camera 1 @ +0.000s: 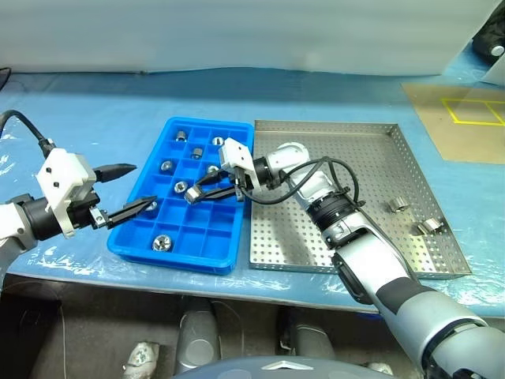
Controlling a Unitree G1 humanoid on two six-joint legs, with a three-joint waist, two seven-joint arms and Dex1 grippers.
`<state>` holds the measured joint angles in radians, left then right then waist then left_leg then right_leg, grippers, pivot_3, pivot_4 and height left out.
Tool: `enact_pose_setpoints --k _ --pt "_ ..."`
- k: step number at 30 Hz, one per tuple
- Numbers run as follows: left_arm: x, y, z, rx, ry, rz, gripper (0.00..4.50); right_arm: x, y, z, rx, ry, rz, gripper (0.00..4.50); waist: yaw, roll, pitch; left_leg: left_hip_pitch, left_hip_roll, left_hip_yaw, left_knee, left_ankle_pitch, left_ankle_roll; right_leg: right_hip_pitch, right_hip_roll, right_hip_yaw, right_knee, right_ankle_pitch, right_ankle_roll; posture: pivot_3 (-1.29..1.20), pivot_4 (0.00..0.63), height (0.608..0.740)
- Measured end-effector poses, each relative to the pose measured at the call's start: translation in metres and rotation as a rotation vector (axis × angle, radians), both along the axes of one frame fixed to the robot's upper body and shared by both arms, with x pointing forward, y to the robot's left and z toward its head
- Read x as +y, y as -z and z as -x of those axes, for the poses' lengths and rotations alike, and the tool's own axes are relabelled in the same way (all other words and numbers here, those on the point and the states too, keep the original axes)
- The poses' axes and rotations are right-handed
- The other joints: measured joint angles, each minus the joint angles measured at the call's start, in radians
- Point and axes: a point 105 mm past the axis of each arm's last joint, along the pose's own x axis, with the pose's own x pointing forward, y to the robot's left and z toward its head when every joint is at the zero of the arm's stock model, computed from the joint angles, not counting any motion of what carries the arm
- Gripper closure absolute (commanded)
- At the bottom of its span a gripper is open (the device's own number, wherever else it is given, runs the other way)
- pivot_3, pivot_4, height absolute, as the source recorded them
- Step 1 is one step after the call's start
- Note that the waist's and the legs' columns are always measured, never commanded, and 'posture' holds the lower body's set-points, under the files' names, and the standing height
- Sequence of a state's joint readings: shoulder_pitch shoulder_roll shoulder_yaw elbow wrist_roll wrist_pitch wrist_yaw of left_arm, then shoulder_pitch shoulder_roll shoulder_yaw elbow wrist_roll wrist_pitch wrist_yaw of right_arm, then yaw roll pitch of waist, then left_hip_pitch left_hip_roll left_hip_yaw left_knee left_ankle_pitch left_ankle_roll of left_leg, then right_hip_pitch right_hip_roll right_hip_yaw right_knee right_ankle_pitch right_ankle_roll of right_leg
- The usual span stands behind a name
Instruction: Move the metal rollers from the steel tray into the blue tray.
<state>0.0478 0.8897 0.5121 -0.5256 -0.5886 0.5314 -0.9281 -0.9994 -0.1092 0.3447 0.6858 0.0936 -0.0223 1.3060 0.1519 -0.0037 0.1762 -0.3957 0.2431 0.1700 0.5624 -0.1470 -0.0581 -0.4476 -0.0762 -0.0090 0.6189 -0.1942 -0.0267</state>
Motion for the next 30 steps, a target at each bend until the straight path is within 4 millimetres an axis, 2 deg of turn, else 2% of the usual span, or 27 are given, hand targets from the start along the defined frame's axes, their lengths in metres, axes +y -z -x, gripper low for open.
enact_pose_setpoints --k 2,5,17,23,26,30 --pt "-0.001 0.0 0.0 -0.002 0.002 0.0 0.75 0.001 -0.001 0.0 -0.012 -0.002 -0.008 2.46 0.0 0.0 0.0 -0.002 0.0 0.0 0.0 0.0 0.0 -0.002 0.0 0.0 0.001 0.0 0.0 0.31 0.15 0.74" --pt "-0.001 0.0 -0.001 -0.002 0.004 0.001 0.75 0.001 -0.002 0.0 -0.013 -0.001 -0.014 1.51 -0.001 0.0 0.0 -0.007 0.0 -0.001 0.001 0.001 -0.001 -0.008 0.0 0.0 0.003 0.0 0.0 0.31 0.15 0.74" --pt "-0.008 0.0 -0.006 0.003 0.039 0.009 0.75 -0.004 -0.004 -0.005 -0.008 0.035 -0.016 1.51 -0.001 0.0 0.0 -0.008 0.0 -0.002 0.003 0.001 -0.002 -0.008 0.001 0.0 0.005 0.0 0.0 0.25 0.15 0.74" --pt "-0.024 -0.002 -0.018 0.008 0.128 0.026 0.75 -0.039 -0.018 -0.023 -0.043 0.138 -0.017 1.51 -0.001 0.0 0.0 -0.009 0.0 -0.002 0.005 0.001 -0.002 -0.007 0.001 -0.001 0.006 0.0 0.0 0.13 0.15 0.74" --pt "-0.04 -0.008 -0.032 -0.014 0.208 0.052 0.75 -0.066 -0.033 -0.036 -0.075 0.229 -0.03 1.51 -0.005 0.0 0.0 -0.008 0.0 -0.002 0.01 0.001 -0.002 -0.007 0.001 0.001 0.009 0.0 -0.001 0.06 0.15 0.74" --pt "-0.064 -0.005 -0.052 -0.007 0.316 0.088 0.75 -0.099 -0.045 -0.051 -0.122 0.366 -0.037 1.51 -0.025 0.0 0.0 -0.008 0.0 -0.002 0.011 0.002 -0.003 -0.007 0.001 0.002 0.011 0.0 0.0 -0.07 0.15 0.74"
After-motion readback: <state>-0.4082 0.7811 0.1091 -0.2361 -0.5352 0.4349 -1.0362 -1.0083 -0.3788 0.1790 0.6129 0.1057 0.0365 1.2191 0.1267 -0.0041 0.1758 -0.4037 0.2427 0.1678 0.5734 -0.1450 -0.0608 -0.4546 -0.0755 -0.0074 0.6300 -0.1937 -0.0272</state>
